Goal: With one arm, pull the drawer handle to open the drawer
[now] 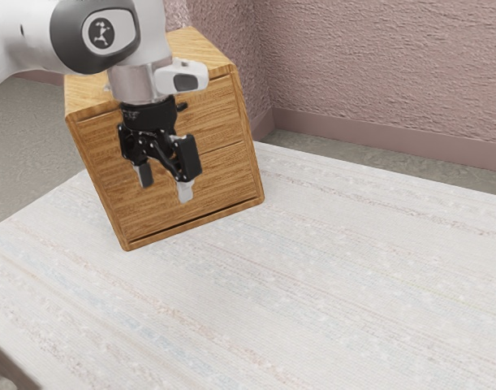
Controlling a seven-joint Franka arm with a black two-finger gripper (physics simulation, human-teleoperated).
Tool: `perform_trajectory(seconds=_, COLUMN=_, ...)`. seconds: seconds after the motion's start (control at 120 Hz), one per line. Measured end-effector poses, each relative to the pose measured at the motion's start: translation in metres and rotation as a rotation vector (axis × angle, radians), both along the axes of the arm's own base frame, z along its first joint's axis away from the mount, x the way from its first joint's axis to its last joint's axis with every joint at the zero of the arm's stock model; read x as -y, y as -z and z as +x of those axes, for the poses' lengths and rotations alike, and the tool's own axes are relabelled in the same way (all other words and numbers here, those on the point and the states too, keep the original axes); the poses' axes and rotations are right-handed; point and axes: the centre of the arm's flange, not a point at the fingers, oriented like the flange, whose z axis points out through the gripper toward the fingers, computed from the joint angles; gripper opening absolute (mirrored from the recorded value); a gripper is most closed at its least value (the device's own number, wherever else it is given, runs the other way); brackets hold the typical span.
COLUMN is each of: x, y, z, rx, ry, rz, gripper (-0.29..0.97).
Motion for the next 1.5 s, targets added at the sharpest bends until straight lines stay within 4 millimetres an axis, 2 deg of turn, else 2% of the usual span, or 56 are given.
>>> perform_trajectory(seconds=0.167, x=-0.002, y=-0.012, z=0.013, rx=0.126, ry=0.022, rz=-0.001, gripper=0.68)
perform_trajectory(seconds=0.225, x=-0.019, y=-0.030, z=0.008, rx=0.179, ry=-0.011, rz=-0.027, gripper=0.68)
perform_trajectory(seconds=0.292, x=-0.039, y=-0.038, z=0.020, rx=0.229, ry=-0.042, rz=-0.045, gripper=0.68)
perform_trajectory(seconds=0.375, x=-0.034, y=-0.042, z=0.039, rx=0.265, ry=-0.028, rz=-0.049, gripper=0.68)
perform_trajectory(seconds=0.392, x=-0.032, y=-0.048, z=0.038, rx=0.278, ry=-0.026, rz=-0.046, gripper=0.68)
perform_trajectory(seconds=0.425, x=-0.026, y=-0.086, z=0.022, rx=0.347, ry=-0.019, rz=-0.020, gripper=0.68)
perform_trajectory(seconds=0.45, x=-0.023, y=-0.106, z=0.011, rx=0.384, ry=-0.016, rz=-0.010, gripper=0.68)
perform_trajectory(seconds=0.492, x=-0.021, y=-0.119, z=0.002, rx=0.406, ry=-0.005, rz=-0.005, gripper=0.68)
perform_trajectory(seconds=0.542, x=-0.016, y=-0.117, z=0.002, rx=0.397, ry=0.032, rz=-0.005, gripper=0.68)
perform_trajectory(seconds=0.617, x=-0.011, y=-0.099, z=0.006, rx=0.342, ry=0.084, rz=-0.007, gripper=0.68)
perform_trajectory(seconds=0.758, x=-0.039, y=-0.081, z=0.000, rx=0.253, ry=0.131, rz=-0.006, gripper=0.68)
perform_trajectory(seconds=0.908, x=-0.041, y=-0.065, z=0.004, rx=0.197, ry=0.278, rz=-0.020, gripper=0.68)
perform_trajectory(seconds=0.975, x=-0.040, y=-0.050, z=0.007, rx=0.166, ry=0.349, rz=-0.030, gripper=0.68)
perform_trajectory(seconds=1.067, x=-0.040, y=-0.034, z=-0.003, rx=0.148, ry=0.434, rz=-0.033, gripper=0.68)
perform_trajectory(seconds=1.15, x=-0.039, y=-0.039, z=-0.021, rx=0.190, ry=0.506, rz=-0.009, gripper=0.68)
perform_trajectory(seconds=1.208, x=-0.039, y=-0.046, z=-0.024, rx=0.227, ry=0.560, rz=0.012, gripper=0.68)
perform_trajectory(seconds=1.342, x=-0.041, y=-0.053, z=-0.017, rx=0.286, ry=0.670, rz=0.054, gripper=0.68)
perform_trajectory(seconds=1.5, x=-0.051, y=-0.043, z=0.001, rx=0.315, ry=0.763, rz=0.087, gripper=0.68)
